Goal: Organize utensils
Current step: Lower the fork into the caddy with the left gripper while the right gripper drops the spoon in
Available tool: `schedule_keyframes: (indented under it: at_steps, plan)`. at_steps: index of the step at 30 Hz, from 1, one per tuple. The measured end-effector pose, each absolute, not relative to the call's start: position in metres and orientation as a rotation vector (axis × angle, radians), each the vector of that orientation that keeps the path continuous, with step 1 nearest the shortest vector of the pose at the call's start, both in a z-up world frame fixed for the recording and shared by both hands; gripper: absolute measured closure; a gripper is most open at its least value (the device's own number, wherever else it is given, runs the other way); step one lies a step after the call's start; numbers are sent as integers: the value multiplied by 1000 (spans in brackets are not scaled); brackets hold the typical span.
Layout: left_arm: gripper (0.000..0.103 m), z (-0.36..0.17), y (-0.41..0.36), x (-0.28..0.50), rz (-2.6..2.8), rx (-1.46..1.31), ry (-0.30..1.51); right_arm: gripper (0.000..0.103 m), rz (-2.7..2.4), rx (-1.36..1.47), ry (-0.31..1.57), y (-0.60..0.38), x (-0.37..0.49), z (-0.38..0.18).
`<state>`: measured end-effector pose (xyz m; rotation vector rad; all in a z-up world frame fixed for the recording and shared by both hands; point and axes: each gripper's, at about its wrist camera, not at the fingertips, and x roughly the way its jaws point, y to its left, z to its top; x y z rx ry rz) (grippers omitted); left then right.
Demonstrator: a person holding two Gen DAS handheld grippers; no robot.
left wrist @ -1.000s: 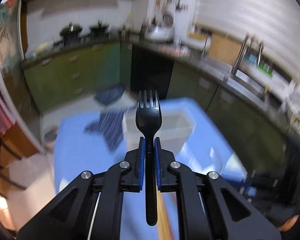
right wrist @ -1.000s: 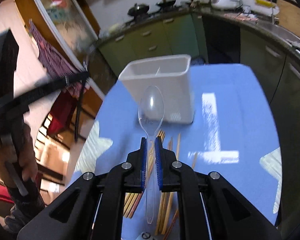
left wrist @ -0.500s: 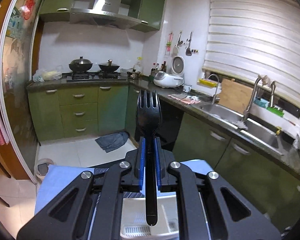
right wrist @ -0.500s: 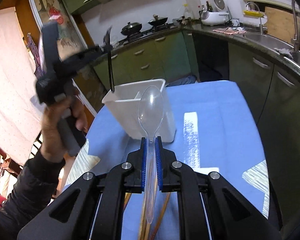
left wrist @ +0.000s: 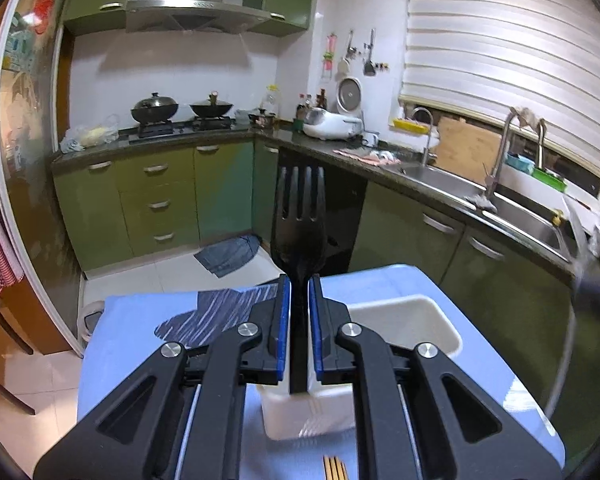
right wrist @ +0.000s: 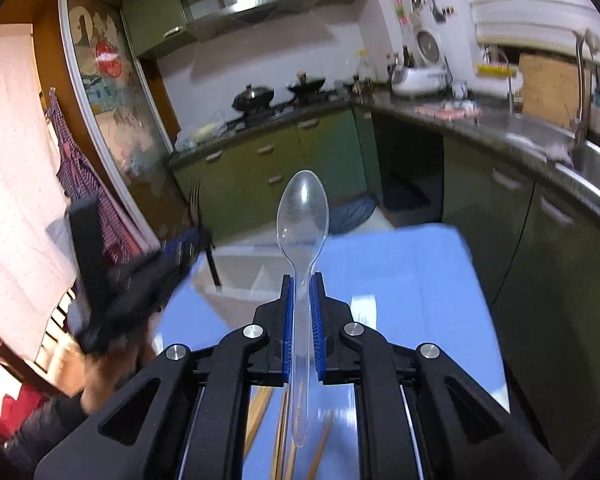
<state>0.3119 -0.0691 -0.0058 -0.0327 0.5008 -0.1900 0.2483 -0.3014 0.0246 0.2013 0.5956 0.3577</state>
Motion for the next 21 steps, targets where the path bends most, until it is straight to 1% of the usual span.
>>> schedule_keyframes:
  at_steps: [2, 4, 8, 11, 14, 17, 19, 21]
  plan:
    - [88, -6, -67, 308, -201, -30, 513, 94, 355, 203, 560, -296, 261, 36]
    - [79, -3, -61, 301, -206, -30, 517, 94, 355, 212, 525, -290, 272, 46]
    - [70, 1, -52, 288, -221, -38, 523, 94, 325, 207, 406, -277, 296, 69]
    - [70, 3, -46, 279, -229, -42, 534, 94, 307, 210, 350, -268, 315, 76]
    - [70, 2, -40, 267, -239, -46, 547, 94, 291, 196, 316, -257, 333, 71]
    - [69, -1, -39, 256, -254, -42, 565, 93, 290, 178, 328, -247, 348, 56]
    - [64, -5, -39, 250, -256, -35, 579, 93, 304, 174, 353, -243, 353, 40]
    - [64, -11, -40, 246, -267, -34, 596, 93, 312, 160, 370, -242, 351, 27]
